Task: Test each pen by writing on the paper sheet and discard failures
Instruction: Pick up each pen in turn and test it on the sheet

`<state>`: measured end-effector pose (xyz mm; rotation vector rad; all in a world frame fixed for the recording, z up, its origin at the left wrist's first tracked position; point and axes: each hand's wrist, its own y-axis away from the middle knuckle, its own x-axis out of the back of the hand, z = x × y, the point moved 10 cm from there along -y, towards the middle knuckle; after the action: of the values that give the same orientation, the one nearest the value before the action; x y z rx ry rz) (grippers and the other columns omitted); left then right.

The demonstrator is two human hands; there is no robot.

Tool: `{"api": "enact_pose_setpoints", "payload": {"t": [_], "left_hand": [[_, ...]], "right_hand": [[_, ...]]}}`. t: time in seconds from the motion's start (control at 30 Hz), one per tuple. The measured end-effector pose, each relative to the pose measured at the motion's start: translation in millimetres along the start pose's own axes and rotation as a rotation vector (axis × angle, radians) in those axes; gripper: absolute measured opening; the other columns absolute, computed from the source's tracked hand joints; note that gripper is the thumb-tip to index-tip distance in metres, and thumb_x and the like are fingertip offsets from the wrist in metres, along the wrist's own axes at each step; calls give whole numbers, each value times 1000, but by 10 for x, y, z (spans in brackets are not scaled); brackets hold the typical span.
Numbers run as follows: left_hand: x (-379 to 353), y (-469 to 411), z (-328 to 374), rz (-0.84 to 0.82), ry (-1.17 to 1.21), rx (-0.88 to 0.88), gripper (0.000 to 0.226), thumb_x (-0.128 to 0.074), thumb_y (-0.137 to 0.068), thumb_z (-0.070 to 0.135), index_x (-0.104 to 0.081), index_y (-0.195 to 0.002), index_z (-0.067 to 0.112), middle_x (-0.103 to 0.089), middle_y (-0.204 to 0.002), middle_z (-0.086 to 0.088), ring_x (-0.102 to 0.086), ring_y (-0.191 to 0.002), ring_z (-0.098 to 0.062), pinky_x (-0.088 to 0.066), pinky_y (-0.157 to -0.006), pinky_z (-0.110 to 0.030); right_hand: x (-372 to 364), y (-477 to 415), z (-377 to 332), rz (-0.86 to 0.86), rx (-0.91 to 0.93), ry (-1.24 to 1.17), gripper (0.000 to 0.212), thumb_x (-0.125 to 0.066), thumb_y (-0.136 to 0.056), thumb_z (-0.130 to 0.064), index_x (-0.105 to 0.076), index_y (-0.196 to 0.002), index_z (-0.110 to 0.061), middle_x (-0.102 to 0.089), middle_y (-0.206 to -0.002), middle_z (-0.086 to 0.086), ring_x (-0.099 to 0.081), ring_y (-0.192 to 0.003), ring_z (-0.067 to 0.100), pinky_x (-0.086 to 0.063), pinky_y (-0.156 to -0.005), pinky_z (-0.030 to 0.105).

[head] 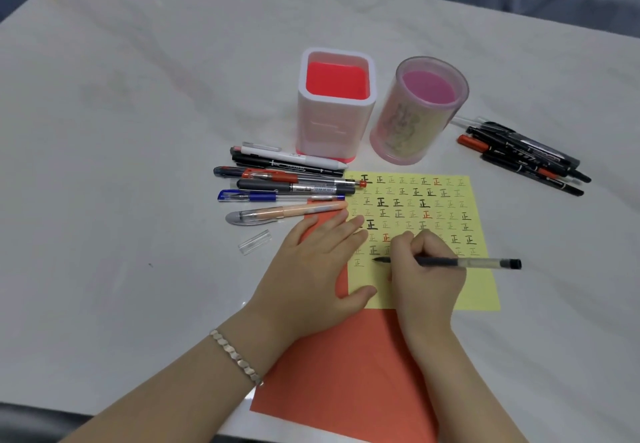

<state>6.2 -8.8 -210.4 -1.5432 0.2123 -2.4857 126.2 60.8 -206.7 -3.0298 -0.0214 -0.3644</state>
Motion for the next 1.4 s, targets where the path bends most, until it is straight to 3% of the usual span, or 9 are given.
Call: {"api": "enact_pose_setpoints", "payload": {"t": [0.43, 1.4], "left_hand": [[-7, 5, 3, -7, 1, 0, 66, -49, -73, 55, -58, -125, 15, -50, -138, 3, -38, -133, -13, -23, -109, -39], [10, -1, 13, 4, 8, -1, 65, -50, -72, 54, -59, -123, 15, -51, -137, 2, -38, -132, -12, -23, -108, -39]], "right_hand": [[-31, -4, -32, -35, 57, 61, 33, -49, -70, -13, -26, -47, -16, -30, -44, -1, -29, -43, 7, -28, -46, 10], [15, -12, 10, -4, 39, 40, 33, -47, -64, -7, -23, -45, -19, -26, -37, -7, -26, -40, 5, -24, -43, 10]]}}
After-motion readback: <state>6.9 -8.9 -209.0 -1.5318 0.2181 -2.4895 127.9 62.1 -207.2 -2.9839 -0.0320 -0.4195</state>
